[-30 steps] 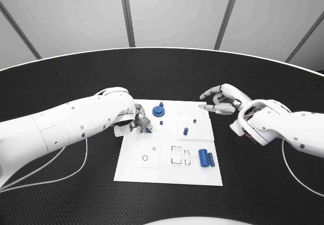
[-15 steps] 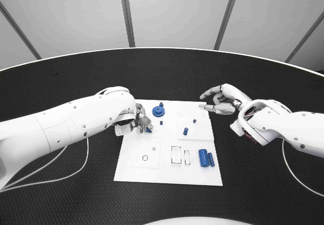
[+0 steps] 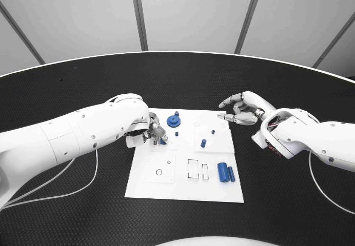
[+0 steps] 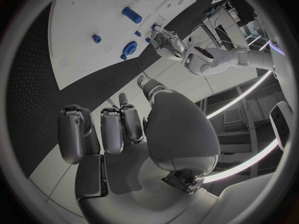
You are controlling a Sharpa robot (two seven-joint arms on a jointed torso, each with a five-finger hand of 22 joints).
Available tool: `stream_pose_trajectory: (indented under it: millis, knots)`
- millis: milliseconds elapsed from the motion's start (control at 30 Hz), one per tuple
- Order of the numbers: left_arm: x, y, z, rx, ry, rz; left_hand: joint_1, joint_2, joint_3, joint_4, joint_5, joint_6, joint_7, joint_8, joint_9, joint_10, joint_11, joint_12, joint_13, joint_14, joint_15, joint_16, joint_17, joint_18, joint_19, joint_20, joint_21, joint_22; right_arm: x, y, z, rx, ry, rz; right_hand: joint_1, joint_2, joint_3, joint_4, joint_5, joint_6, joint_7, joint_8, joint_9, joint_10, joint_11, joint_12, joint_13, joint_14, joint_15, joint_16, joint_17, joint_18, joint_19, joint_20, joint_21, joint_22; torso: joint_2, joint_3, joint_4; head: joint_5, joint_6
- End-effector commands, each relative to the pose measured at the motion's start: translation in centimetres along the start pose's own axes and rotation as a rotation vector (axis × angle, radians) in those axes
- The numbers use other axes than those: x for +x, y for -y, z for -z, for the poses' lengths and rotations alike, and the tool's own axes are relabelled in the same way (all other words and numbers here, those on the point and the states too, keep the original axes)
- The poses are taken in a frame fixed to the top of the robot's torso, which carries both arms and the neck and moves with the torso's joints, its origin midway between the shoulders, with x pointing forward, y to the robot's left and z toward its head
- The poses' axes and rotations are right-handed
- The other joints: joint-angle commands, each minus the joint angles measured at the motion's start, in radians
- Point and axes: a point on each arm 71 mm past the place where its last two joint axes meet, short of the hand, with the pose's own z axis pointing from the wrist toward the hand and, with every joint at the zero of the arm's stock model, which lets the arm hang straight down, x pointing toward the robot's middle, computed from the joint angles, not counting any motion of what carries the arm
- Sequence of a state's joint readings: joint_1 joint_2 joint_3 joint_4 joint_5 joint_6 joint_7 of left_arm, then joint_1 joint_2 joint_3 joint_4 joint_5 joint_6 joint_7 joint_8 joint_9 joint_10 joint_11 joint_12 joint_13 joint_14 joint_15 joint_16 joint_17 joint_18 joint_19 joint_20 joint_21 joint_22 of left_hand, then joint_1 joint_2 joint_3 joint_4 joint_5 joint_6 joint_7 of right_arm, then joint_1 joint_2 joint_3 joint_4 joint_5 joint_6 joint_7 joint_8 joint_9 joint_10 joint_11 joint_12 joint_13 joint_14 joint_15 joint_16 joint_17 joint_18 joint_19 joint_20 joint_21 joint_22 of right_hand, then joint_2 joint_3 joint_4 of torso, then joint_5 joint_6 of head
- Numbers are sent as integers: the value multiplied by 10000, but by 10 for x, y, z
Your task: Assemble the parts on the task board
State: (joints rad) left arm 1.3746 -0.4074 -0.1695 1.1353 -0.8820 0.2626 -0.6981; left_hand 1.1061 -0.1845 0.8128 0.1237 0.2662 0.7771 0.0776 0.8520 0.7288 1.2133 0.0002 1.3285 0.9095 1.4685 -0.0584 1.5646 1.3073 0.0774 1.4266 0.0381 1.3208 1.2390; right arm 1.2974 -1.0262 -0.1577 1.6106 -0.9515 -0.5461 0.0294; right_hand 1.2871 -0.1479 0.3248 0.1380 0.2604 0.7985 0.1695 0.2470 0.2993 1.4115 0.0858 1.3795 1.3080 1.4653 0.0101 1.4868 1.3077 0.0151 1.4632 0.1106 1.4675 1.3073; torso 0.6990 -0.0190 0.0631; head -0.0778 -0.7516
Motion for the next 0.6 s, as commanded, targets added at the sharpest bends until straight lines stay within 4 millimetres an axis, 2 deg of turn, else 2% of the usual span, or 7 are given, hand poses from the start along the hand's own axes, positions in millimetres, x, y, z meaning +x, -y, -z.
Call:
stream_pose_trajectory:
  millis: [33,600]
  knots:
    - [-1,0,0,-12,23,18,4,103,1501,-1506,65,28,-12,56,17,55,-16,66,3,1023,-57,62,2635,70,41,22,38,1,0,0,0,-1,-1,-1,6,-69,60,20,29,64,20,65,-10,66,-35,53,773,628,-70,-55,765,145,549,-61,11,1683,2,-2,-2,3,-2]
    - [-2,1,-1,-30,181,148,0,113,1507,-1507,65,27,-12,54,15,26,-17,46,-53,1023,-59,62,2635,72,38,20,33,-5,0,0,0,-7,-10,-3,6,-69,60,20,29,64,20,65,-10,66,-35,53,773,628,-70,-55,765,145,549,-61,11,1683,0,0,-1,4,-24]
